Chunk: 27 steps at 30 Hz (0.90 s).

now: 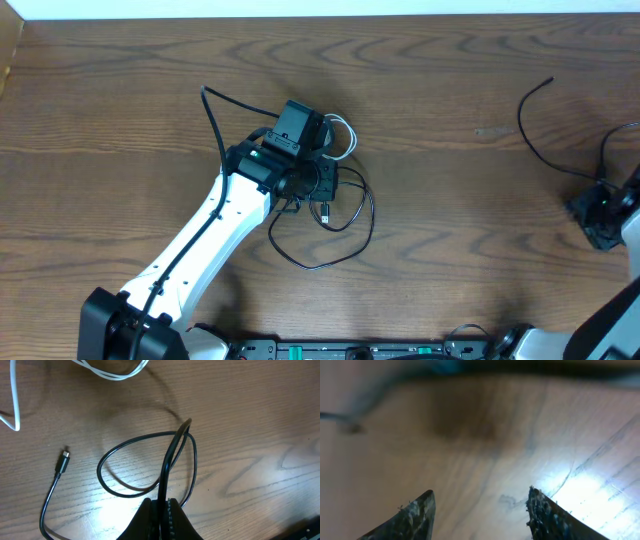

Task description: Untangle cables

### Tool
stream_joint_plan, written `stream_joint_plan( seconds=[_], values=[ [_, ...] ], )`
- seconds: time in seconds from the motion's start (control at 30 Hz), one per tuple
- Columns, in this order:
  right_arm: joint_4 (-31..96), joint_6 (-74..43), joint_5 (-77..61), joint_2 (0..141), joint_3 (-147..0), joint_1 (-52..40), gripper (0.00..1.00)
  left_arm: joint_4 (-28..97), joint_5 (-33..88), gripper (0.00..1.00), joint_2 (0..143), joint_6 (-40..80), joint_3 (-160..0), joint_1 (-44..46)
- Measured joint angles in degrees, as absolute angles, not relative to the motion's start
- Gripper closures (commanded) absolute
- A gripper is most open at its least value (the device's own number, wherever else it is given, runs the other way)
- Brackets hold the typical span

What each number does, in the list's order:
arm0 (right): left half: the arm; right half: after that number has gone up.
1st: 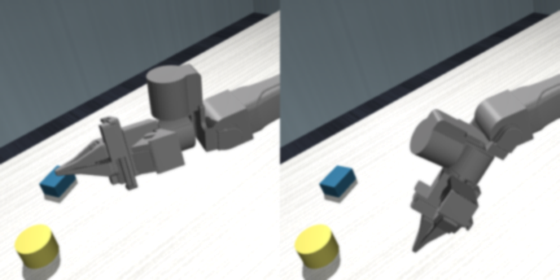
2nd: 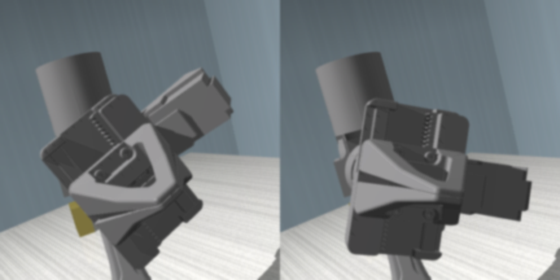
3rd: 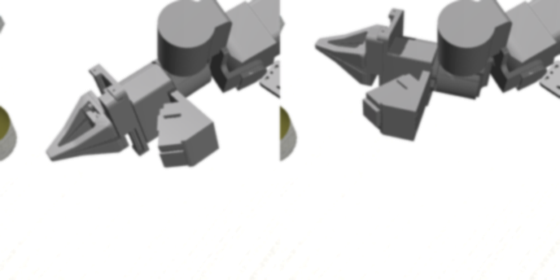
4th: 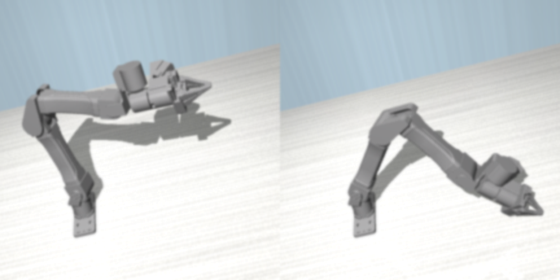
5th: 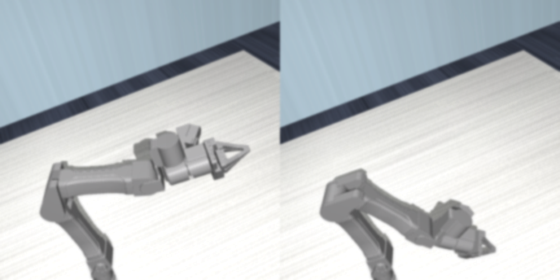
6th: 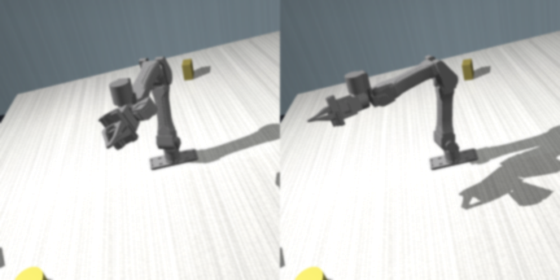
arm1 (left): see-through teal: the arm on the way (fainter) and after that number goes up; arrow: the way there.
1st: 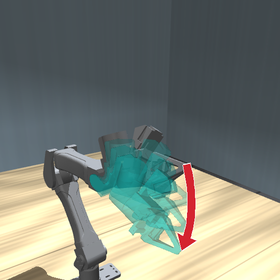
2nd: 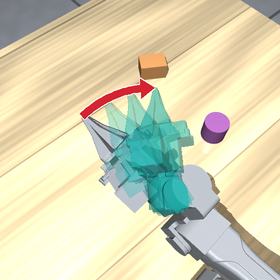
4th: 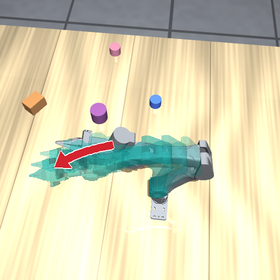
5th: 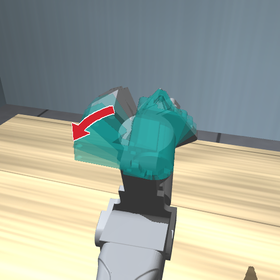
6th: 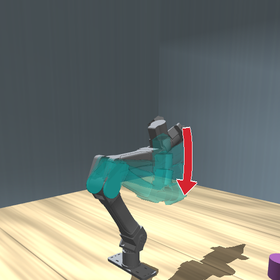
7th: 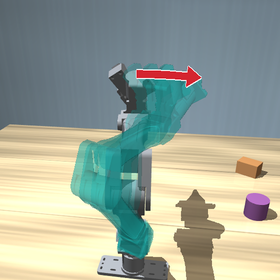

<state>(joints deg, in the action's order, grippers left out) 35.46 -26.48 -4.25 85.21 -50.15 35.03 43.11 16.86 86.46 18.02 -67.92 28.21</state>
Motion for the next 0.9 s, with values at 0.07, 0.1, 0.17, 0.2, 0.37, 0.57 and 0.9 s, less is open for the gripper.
stream_joint_plan(
  seconds=[0.07,0.1,0.17,0.2,0.37,0.57,0.9],
  values=[
    [35.62,-26.48,-4.73,82.46,-51.11,35.03,0.44,43.11,16.86,0.93,86.46,18.02,-67.92,28.21],
    [35.64,-26.48,-4.8,81.21,-51.57,35.03,0.45,43.11,16.86,0.93,86.46,18.02,-67.92,28.21],
    [35.62,-26.52,-4.71,78.5,-52.38,35.03,0.46,43.11,16.86,0.93,86.46,18.02,-67.92,28.21],
    [35.81,-26.59,-4.4,77.38,-52.69,35.03,0.46,43.11,16.86,0.93,86.46,18.02,-67.94,28.21],
    [39.38,-31.22,3.01,74.39,-52.99,35.03,0.48,43.11,16.86,0.93,86.46,18.02,-67.92,28.21],
    [39.42,-42.0,11.9,74.48,-52.86,35.24,0.44,43.16,16.86,0.93,86.46,18.02,-67.92,28.21],
    [30.94,-51.11,14.68,77.32,-50.63,37.5,0.41,43.97,16.86,0.93,86.46,18.02,-67.92,28.21]
  ],
)
